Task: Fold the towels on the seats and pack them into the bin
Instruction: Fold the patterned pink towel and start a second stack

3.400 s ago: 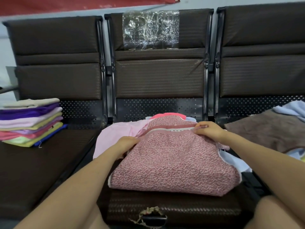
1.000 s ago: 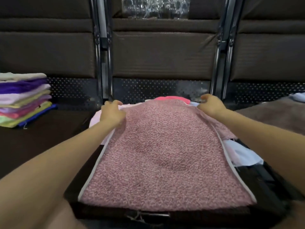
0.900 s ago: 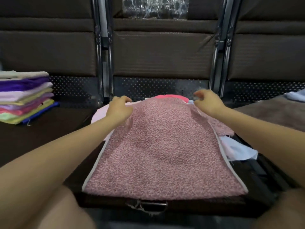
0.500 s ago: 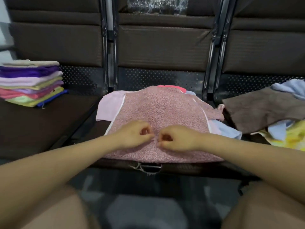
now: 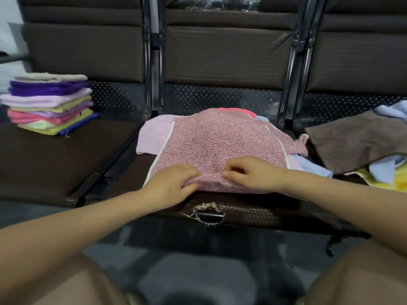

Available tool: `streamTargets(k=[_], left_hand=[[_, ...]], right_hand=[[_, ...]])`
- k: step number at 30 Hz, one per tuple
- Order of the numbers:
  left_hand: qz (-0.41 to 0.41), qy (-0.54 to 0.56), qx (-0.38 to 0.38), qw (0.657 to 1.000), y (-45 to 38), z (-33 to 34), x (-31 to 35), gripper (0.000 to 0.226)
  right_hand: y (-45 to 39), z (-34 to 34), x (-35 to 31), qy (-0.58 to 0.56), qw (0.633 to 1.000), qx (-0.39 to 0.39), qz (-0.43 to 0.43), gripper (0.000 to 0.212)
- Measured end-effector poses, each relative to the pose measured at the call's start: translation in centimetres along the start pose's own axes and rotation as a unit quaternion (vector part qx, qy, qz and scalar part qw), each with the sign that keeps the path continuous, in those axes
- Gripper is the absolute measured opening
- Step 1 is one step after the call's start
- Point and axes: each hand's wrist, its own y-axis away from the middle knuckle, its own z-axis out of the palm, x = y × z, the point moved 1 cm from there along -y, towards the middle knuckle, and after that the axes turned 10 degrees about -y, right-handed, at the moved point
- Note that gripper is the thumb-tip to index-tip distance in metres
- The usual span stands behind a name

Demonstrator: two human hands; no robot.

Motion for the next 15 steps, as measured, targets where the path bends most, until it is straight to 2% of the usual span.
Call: streamTargets(k=[2,4,6,7,9,12,15], left_hand=[[-0.023,0.025,0.012,0.999,-0.8,-0.5,-0.7,0.025],[-0.017,0.035,0.019,0.999,-1.6,-1.2,-1.4,0.024],[-0.002,0.039,-0.002,0.999,-1.9,-1.7,-2.1,0.032],[0.001,0.048,-0.016,0.999,-1.9,-1.9,-2.3,0.032],[-0.006,0.059,-0.033,0.998,-1.7,-2.0,-3.2,0.036],[-0.039,0.05,-0.055,0.996,-1.1,-2.0,-5.1,0.059],[-0.072,0.068,-0.051,0.994,-0.2,-2.3,-7.2,0.058]], right_hand=[[0.1,0.4,0.0,0.094,0.995,-0.028,-0.001,0.038],[0.0,0.3,0.1,0.209,0.977,-0.044,-0.005,0.041],[-0.2,-1.0,0.6,0.186,0.982,-0.033,0.003,0.019],[-0.2,-2.1,1.1,0.161,0.986,-0.027,0.018,0.018],[0.2,-4.4,2.8,0.128,0.99,-0.024,0.055,0.029],[1.5,-6.4,4.9,0.084,0.992,-0.015,0.09,0.035],[2.9,-6.7,6.0,0.046,0.991,-0.022,0.126,0.039]])
